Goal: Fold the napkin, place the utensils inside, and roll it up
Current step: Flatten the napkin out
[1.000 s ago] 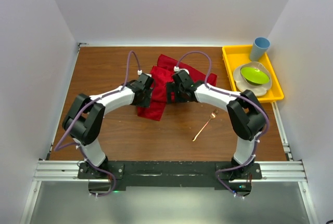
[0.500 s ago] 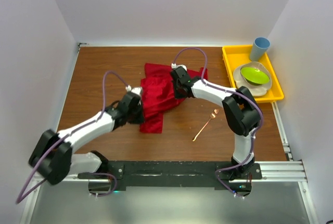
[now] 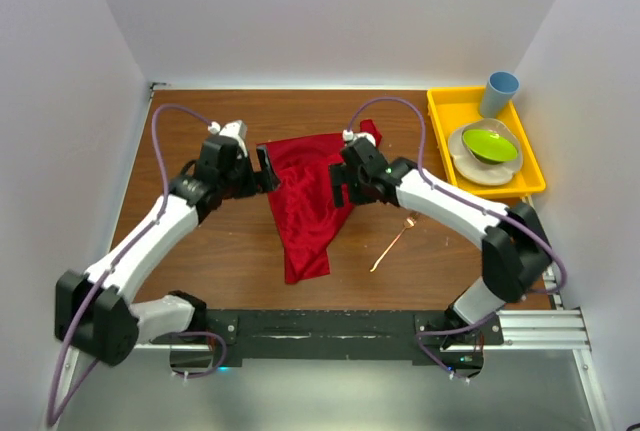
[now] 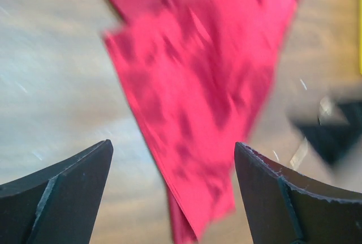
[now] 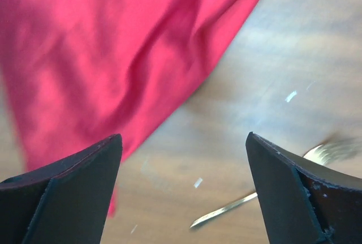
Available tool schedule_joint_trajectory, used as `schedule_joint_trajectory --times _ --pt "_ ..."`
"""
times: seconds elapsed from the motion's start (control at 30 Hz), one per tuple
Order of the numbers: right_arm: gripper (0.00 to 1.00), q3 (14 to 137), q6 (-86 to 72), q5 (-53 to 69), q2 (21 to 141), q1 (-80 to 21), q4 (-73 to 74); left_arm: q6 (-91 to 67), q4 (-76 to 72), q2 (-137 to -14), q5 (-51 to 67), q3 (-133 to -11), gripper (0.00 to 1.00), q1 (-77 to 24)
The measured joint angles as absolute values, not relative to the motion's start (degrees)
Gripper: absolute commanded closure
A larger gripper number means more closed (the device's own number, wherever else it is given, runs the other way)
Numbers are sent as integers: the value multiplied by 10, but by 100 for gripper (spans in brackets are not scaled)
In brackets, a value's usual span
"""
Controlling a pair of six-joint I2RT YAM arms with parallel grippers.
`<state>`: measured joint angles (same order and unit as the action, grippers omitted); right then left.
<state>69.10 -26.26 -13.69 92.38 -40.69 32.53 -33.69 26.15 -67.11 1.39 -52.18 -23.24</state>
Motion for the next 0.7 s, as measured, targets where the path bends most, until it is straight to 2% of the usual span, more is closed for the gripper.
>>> schedule_joint_trajectory --times 0.07,0.2,0.33,0.43,0.53,0.7 --pt "12 661 -285 -130 889 -440 322 -318 252 -731 17 -554 13 -204" --pt "24 616 -323 -113 872 -526 307 -286 229 -861 22 -589 18 -184" --pt "38 564 -351 -96 873 -566 282 -253 232 -940 14 -608 16 -184" --pt "39 531 -365 -94 873 -572 267 -228 223 -976 7 -628 15 -184" --pt "39 512 -376 -95 873 -580 253 -212 210 -990 7 -637 18 -184" --pt "40 508 -398 -105 877 -617 237 -199 195 -1042 13 -668 34 -184"
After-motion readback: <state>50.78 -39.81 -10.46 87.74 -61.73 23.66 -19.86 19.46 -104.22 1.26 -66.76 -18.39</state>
